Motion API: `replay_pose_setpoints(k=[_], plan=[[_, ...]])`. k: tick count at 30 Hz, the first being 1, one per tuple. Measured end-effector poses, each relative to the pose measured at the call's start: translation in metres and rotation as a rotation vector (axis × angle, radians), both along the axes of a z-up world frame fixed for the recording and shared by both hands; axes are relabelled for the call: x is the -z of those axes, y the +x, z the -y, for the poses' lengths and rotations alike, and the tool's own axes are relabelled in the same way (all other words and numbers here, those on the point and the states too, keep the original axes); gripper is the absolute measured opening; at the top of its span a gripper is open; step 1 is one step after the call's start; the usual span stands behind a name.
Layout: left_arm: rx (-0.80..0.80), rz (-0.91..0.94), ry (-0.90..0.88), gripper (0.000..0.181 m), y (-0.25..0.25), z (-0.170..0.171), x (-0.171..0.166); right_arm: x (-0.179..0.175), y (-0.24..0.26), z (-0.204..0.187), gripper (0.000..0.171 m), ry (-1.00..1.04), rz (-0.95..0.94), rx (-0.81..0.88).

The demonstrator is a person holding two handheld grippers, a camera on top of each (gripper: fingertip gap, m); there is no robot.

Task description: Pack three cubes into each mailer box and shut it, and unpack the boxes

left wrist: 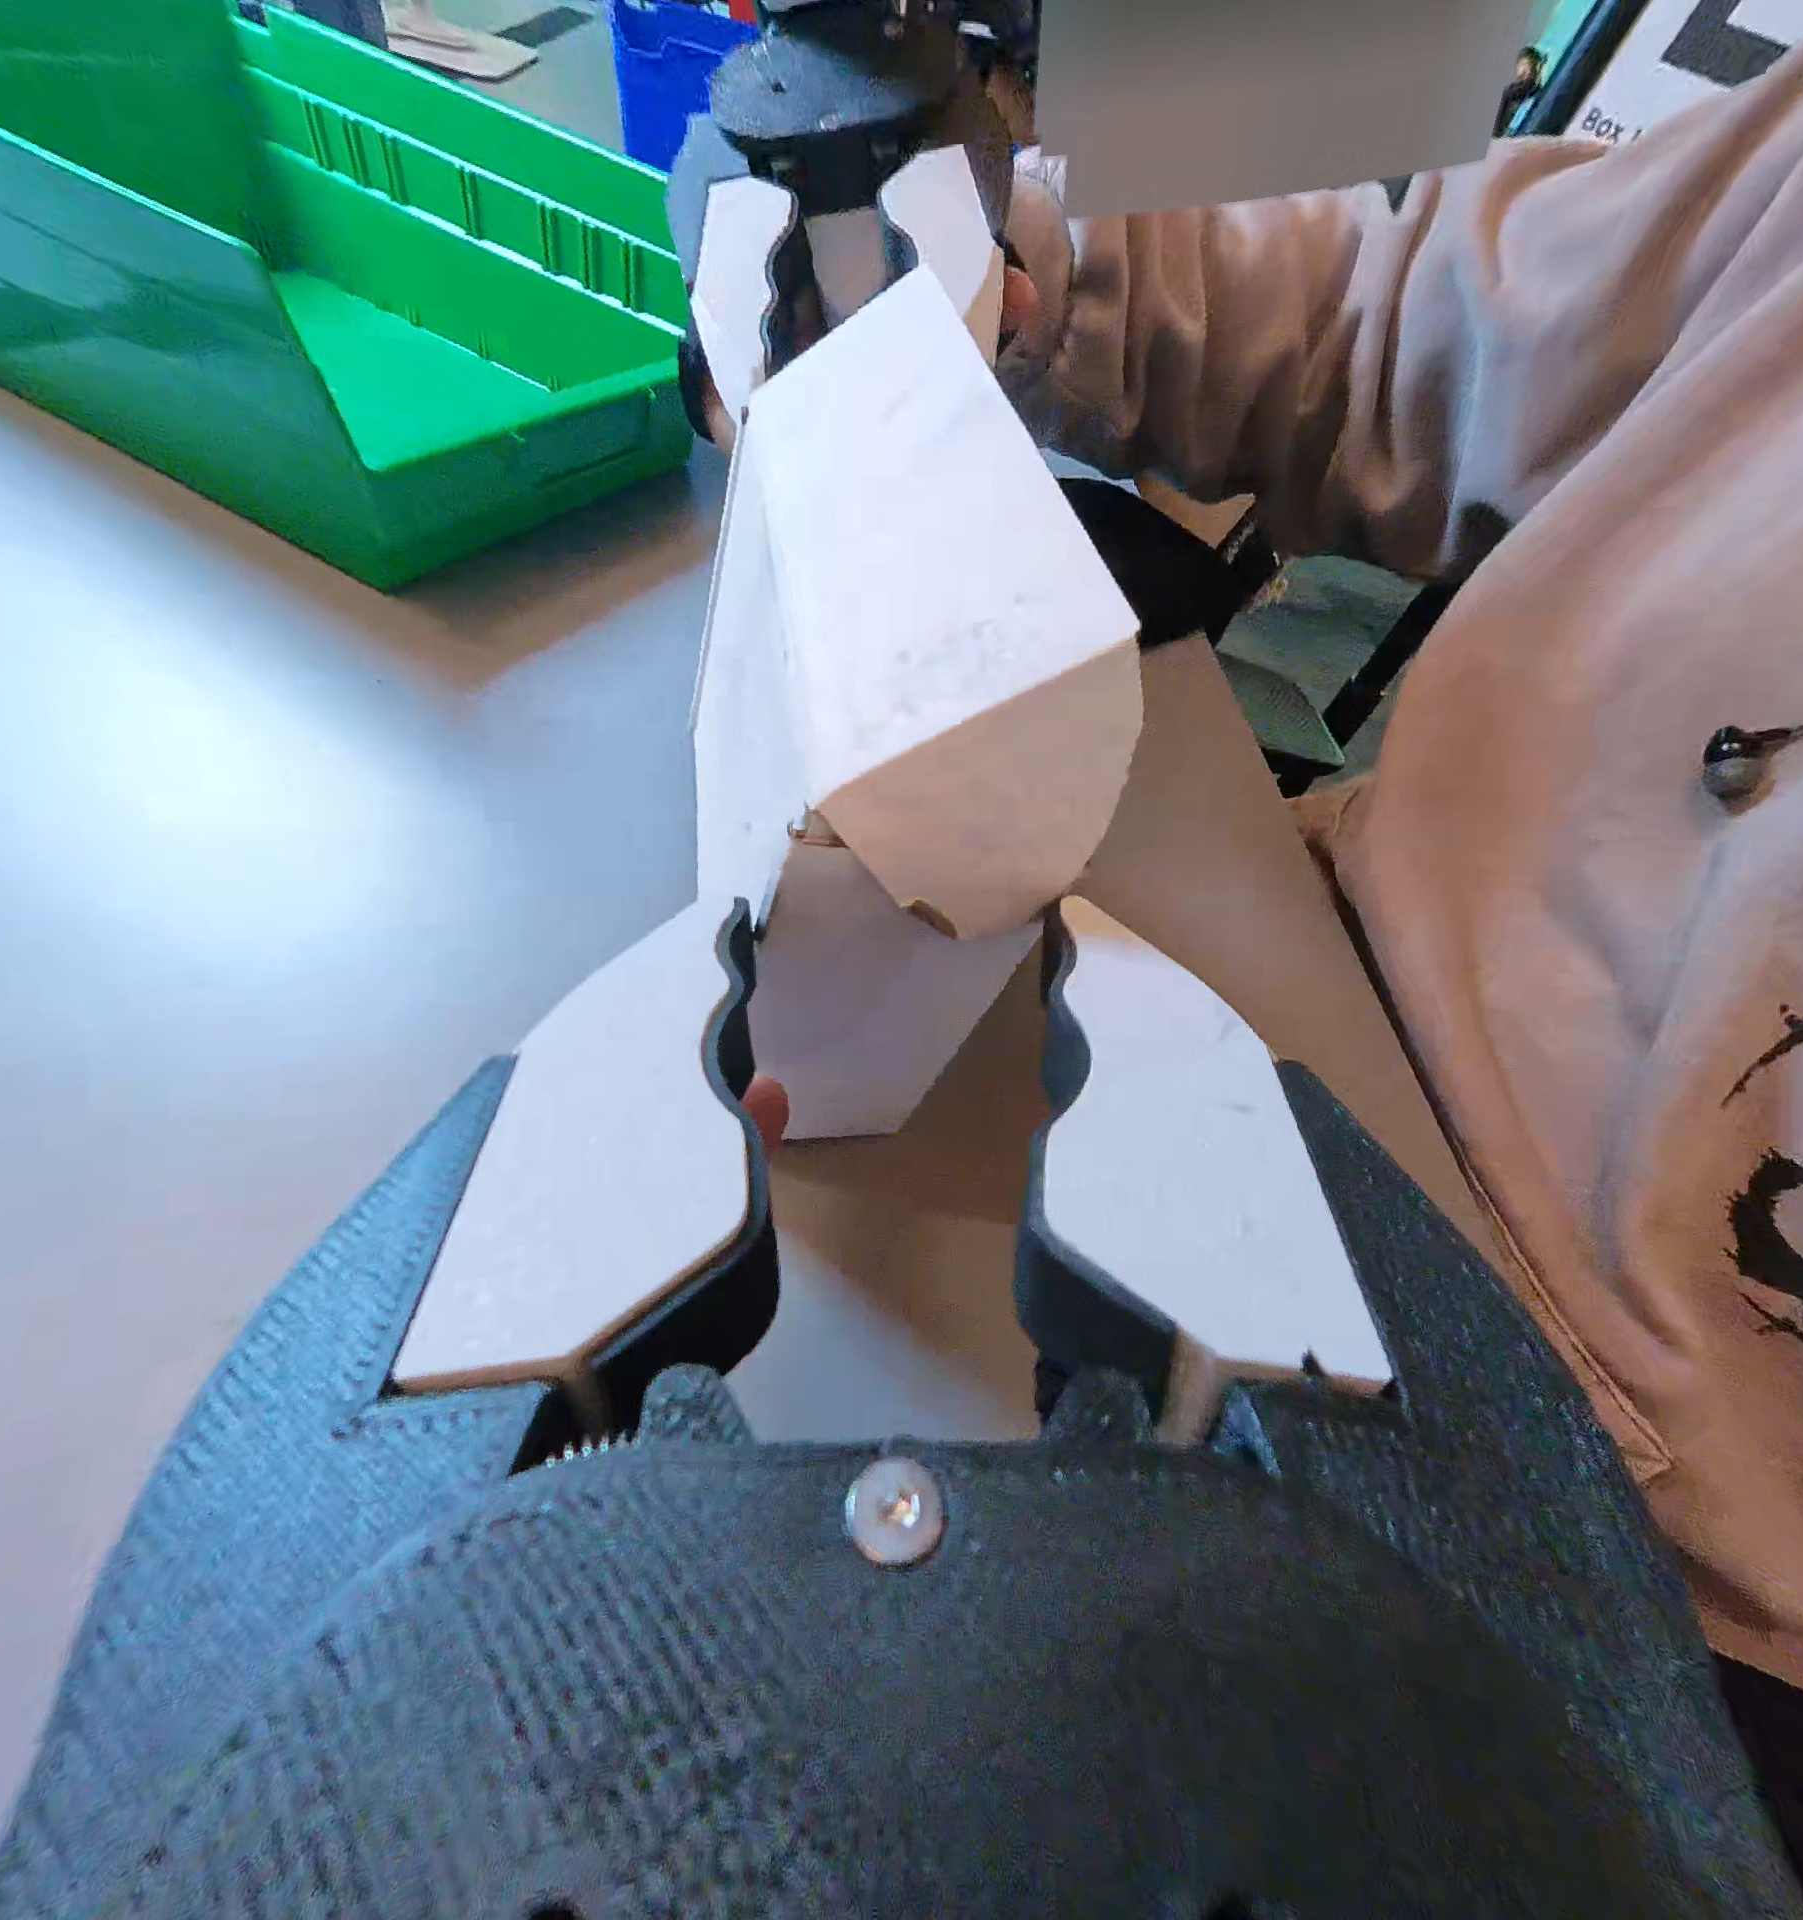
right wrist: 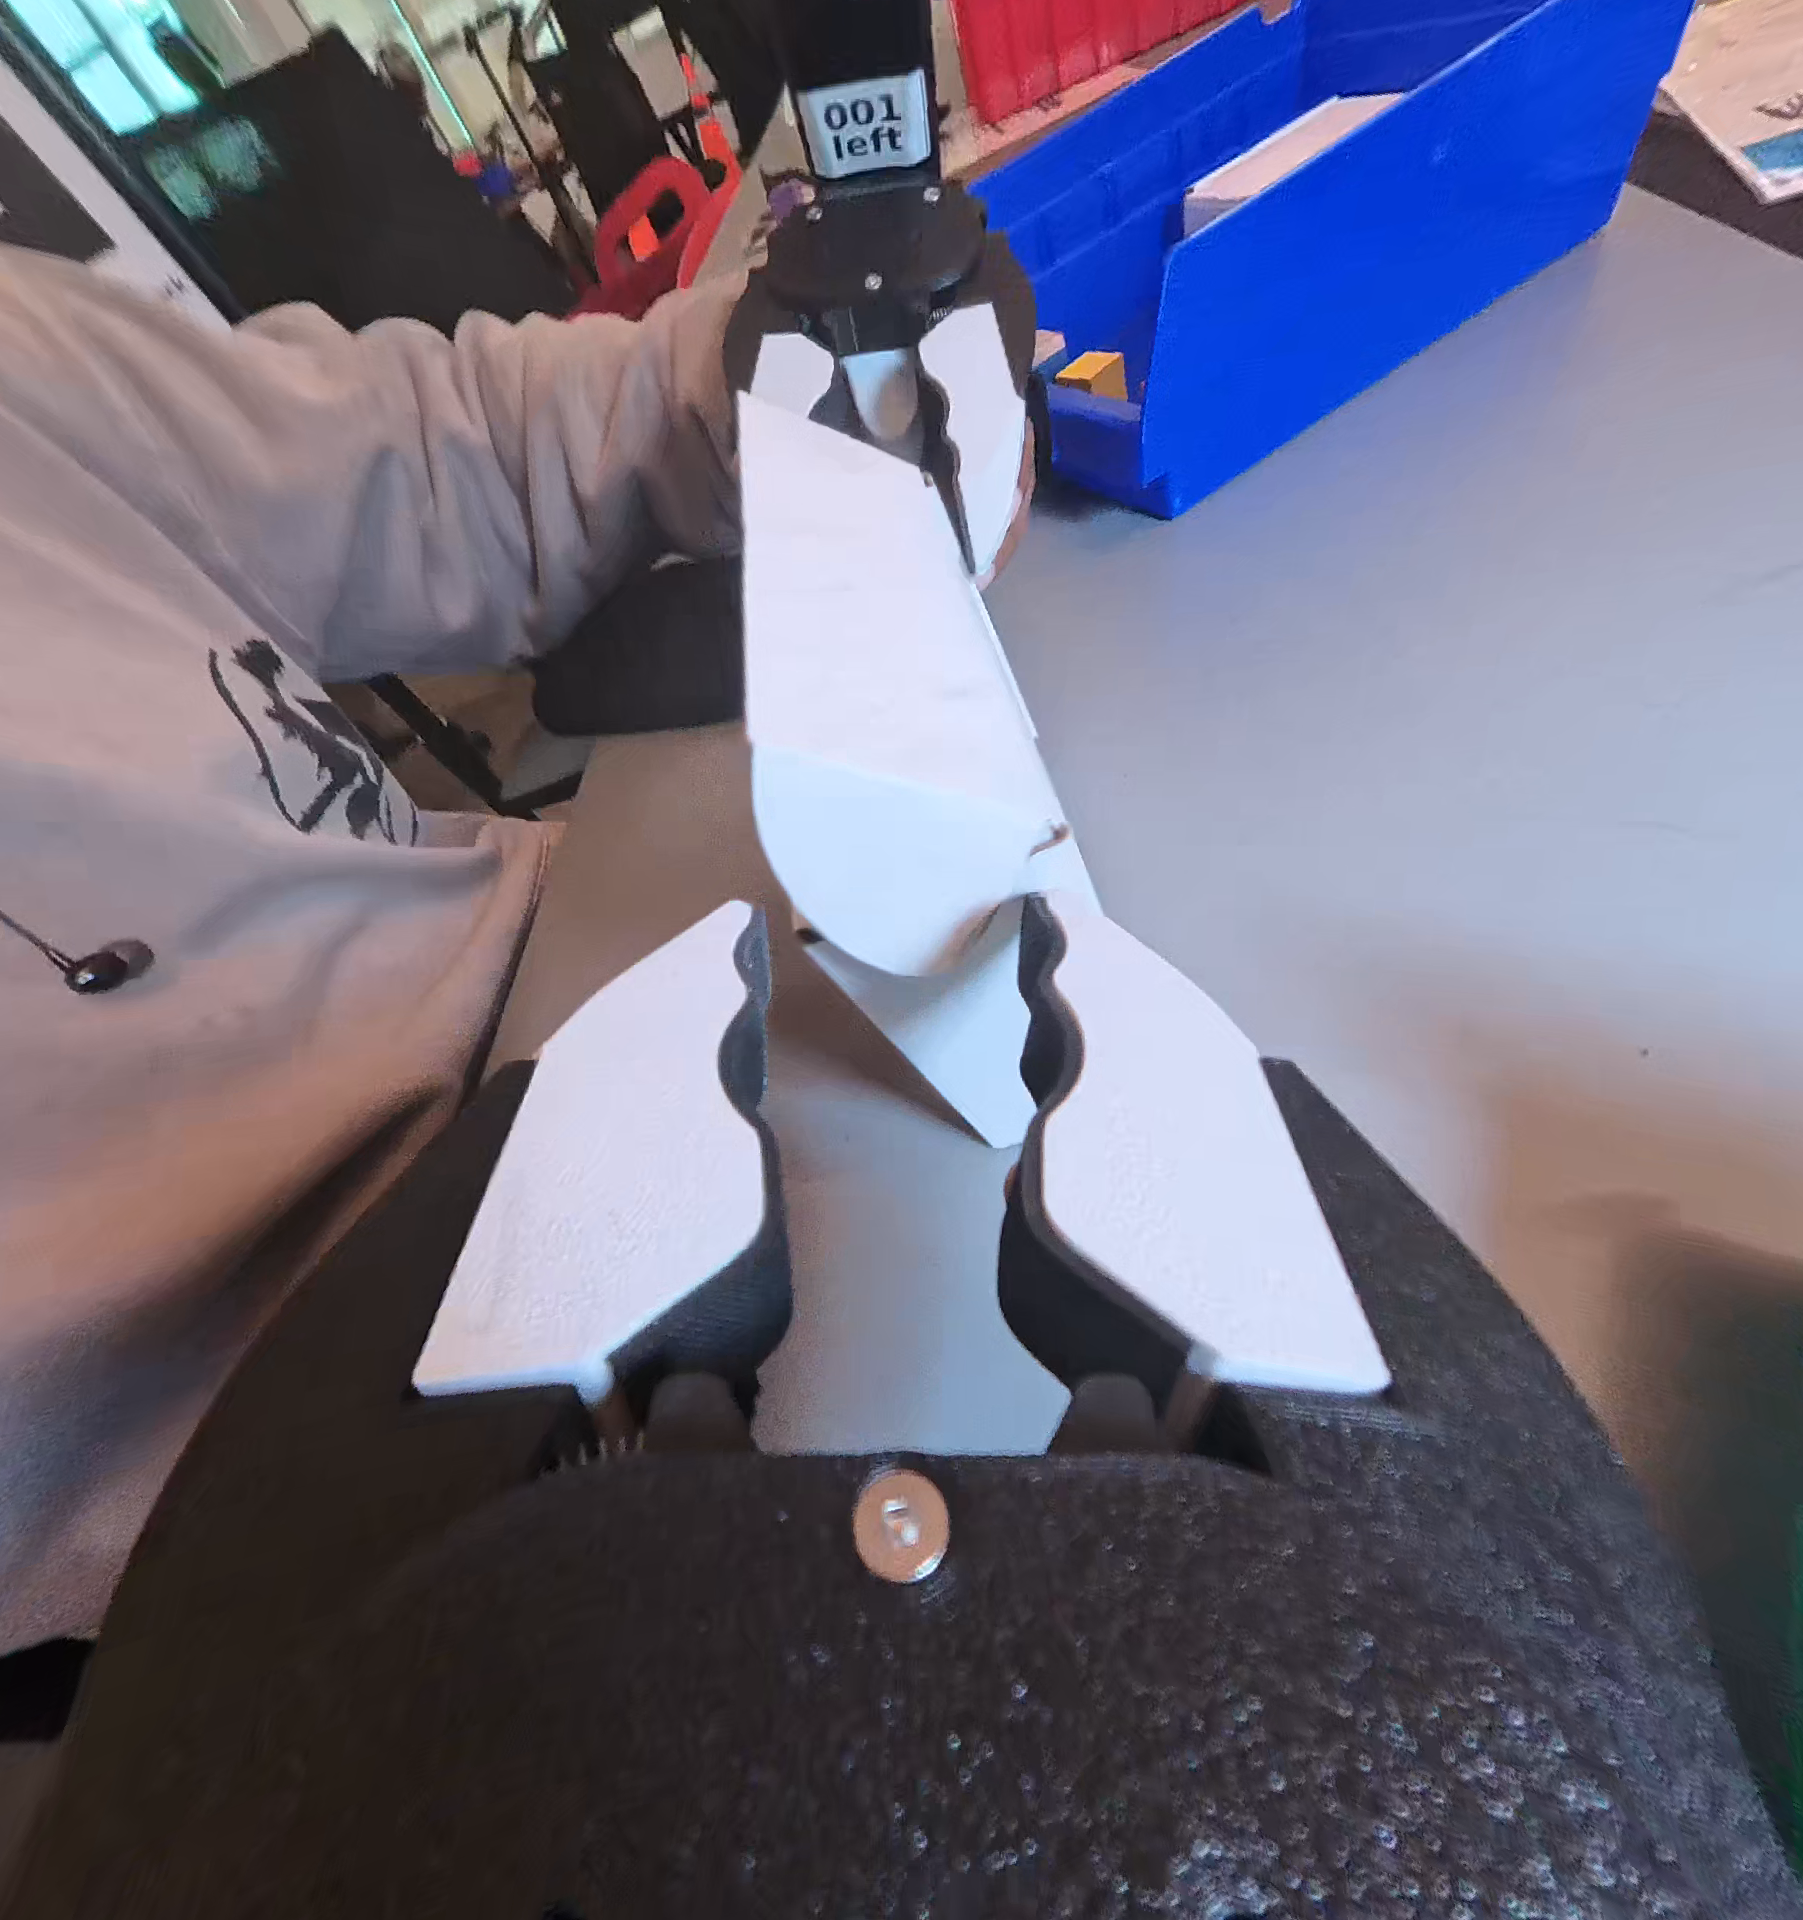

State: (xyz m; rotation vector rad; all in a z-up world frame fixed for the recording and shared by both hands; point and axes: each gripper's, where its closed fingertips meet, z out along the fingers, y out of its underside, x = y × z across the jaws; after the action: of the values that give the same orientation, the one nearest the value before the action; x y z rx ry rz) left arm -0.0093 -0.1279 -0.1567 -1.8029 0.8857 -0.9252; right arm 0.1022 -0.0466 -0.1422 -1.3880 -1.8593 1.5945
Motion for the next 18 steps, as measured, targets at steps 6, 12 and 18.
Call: replay_pose_setpoints(k=[6, 12, 18], plan=[[-0.018, -0.046, 0.079, 0.052, -0.013, -0.003, -0.01, 0.002, -0.001, -0.002, 0.054, 0.053, -0.025, -0.011], [0.018, -0.189, 0.18, 0.053, -0.019, -0.004, -0.03, -0.008, -0.007, -0.018, 0.06, 0.292, -0.02, -0.078], [0.084, -0.242, 0.187, 0.041, -0.005, -0.008, -0.024, -0.015, -0.018, -0.006, 0.036, 0.285, -0.036, -0.183]])
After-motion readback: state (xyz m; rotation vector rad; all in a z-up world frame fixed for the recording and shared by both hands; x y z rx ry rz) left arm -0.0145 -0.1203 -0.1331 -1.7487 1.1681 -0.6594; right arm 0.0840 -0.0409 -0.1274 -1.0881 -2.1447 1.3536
